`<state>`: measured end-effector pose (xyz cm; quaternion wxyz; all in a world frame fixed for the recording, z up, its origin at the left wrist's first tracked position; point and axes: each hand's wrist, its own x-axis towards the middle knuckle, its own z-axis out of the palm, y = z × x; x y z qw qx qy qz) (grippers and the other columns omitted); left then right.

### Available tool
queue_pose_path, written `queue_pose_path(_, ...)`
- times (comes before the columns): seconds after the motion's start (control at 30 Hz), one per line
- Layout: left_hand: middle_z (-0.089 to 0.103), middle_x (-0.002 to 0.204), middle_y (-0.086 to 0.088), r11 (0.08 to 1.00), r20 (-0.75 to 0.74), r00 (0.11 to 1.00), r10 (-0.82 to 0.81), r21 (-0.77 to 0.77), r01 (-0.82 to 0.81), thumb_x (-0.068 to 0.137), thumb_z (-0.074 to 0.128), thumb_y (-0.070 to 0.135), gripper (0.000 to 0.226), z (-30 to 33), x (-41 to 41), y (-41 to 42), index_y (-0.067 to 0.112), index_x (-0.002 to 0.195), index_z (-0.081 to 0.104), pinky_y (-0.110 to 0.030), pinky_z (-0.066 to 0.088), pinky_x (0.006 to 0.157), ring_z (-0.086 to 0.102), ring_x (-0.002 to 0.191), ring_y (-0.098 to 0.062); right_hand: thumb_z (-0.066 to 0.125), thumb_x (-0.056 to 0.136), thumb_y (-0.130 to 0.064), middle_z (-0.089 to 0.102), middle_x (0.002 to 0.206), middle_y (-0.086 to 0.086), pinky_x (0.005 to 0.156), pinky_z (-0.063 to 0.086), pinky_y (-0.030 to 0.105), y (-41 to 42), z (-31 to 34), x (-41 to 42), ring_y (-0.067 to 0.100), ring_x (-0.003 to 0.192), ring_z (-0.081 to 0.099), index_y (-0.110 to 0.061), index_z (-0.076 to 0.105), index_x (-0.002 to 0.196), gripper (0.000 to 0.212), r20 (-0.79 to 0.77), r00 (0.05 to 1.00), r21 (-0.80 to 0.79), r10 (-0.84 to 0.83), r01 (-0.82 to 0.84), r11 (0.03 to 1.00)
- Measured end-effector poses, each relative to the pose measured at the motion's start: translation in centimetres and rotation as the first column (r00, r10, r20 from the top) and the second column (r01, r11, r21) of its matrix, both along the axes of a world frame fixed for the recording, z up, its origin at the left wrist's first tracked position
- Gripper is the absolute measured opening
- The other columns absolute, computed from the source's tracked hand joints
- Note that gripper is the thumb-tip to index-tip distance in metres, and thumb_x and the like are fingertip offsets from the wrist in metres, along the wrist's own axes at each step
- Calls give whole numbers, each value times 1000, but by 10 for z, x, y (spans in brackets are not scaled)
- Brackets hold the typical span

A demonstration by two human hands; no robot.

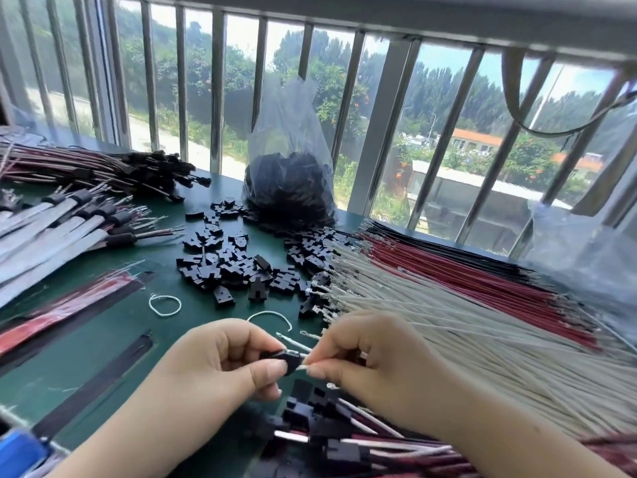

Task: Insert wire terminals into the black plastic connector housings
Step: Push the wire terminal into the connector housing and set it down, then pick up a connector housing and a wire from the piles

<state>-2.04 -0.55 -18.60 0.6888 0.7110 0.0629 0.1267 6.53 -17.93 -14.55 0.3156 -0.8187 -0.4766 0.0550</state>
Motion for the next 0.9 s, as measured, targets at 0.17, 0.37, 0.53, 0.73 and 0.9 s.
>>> queue_pose_path(0.17, 62, 58, -5, 996, -53, 998, -19, -82, 15, 82, 65, 0, 16, 0, 6, 6, 12, 73, 71, -31, 58, 65, 65, 57, -19, 60, 88, -32, 71, 82, -20, 53, 43, 4, -29, 25, 56, 4, 73, 65, -41, 70, 94, 15, 36, 908, 187, -416, 403, 896)
queue_pose_path(0.37, 58, 54, -2, 937, -74, 996, 60, -341, -81, 86, 62, 5, 9, 4, 10, 7, -4, 84, 65, -27, 56, 59, 55, 52, -11, 59, 92, -28, 71, 95, -2, 53, 41, 15, -64, 2, 145, 7, 63, 60, -20, 71, 105, 19, 329, 728, -227, -602, 679, 698)
queue_pose_path(0.53, 60, 53, 0, 936, -52, 994, 91, -336, -103, 85, 64, 6, 10, 4, 8, 7, -2, 78, 64, -29, 57, 61, 56, 50, -10, 64, 88, -27, 68, 78, -10, 60, 46, 22, -61, 9, 141, 6, 67, 59, -26, 70, 81, 9, 560, 656, -170, -506, 689, 705)
queue_pose_path(0.73, 61, 55, -1, 930, -24, 994, 111, -351, -113, 84, 64, 6, 10, -1, 8, 8, -2, 80, 67, -29, 56, 60, 56, 51, -10, 52, 95, -10, 63, 74, -5, 54, 41, 9, -53, 17, 103, 8, 61, 61, -8, 62, 101, 12, 415, 654, 460, -632, 448, 766)
queue_pose_path(0.9, 59, 57, -6, 930, 4, 997, 81, -361, -74, 80, 66, 7, 10, -5, 8, 9, -1, 75, 69, -29, 56, 58, 55, 51, -12, 57, 92, -15, 66, 82, -19, 58, 43, 5, -28, 27, 45, -7, 76, 57, -31, 69, 109, 26, 305, 872, 391, -383, 252, 885)
